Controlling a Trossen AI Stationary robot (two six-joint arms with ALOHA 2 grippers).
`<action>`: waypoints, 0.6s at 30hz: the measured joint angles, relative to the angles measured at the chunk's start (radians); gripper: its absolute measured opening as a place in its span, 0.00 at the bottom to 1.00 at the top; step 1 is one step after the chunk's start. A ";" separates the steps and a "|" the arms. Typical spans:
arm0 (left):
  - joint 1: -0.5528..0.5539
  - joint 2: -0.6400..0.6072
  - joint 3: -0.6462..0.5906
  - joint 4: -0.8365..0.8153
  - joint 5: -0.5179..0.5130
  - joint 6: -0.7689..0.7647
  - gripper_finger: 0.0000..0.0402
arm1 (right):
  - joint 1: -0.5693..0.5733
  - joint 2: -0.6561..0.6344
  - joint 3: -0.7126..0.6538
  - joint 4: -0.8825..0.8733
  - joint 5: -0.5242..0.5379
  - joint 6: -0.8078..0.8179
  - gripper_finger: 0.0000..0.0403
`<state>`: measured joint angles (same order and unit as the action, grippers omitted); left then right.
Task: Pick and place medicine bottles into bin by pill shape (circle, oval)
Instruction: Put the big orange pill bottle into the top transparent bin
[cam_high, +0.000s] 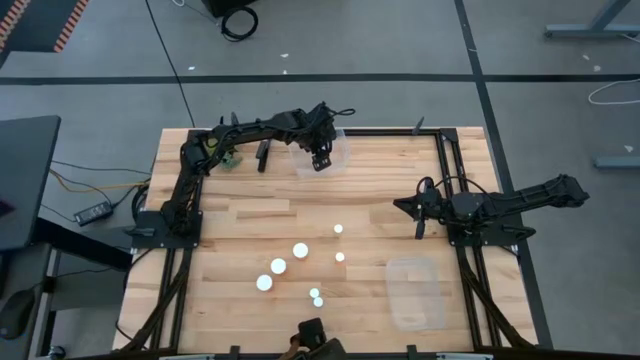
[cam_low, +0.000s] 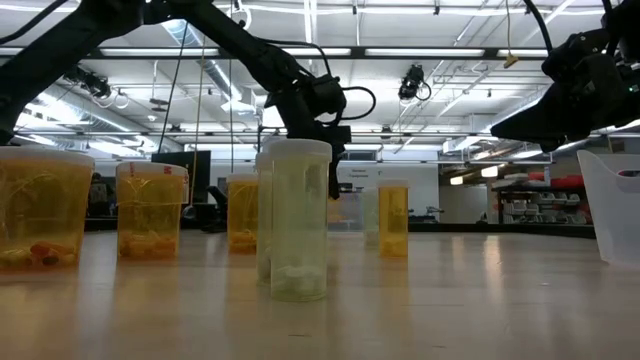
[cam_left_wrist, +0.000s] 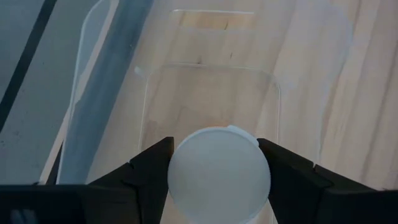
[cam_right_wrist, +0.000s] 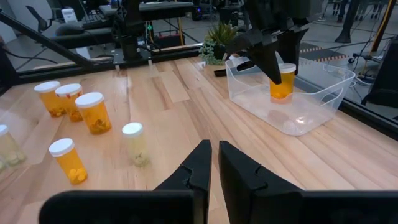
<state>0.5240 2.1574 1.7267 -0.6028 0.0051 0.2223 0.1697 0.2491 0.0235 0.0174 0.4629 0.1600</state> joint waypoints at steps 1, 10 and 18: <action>0.000 0.000 0.000 -0.002 0.000 0.004 0.60 | 0.000 0.000 0.000 0.000 0.000 0.000 0.09; 0.000 0.000 0.000 -0.003 0.000 0.024 0.72 | 0.000 0.000 0.000 0.000 0.000 0.000 0.09; -0.001 -0.006 0.074 -0.085 -0.001 0.064 0.76 | 0.000 0.000 0.000 0.000 0.000 0.000 0.09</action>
<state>0.5232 2.1513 1.8004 -0.6873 0.0044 0.2858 0.1696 0.2493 0.0235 0.0174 0.4629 0.1600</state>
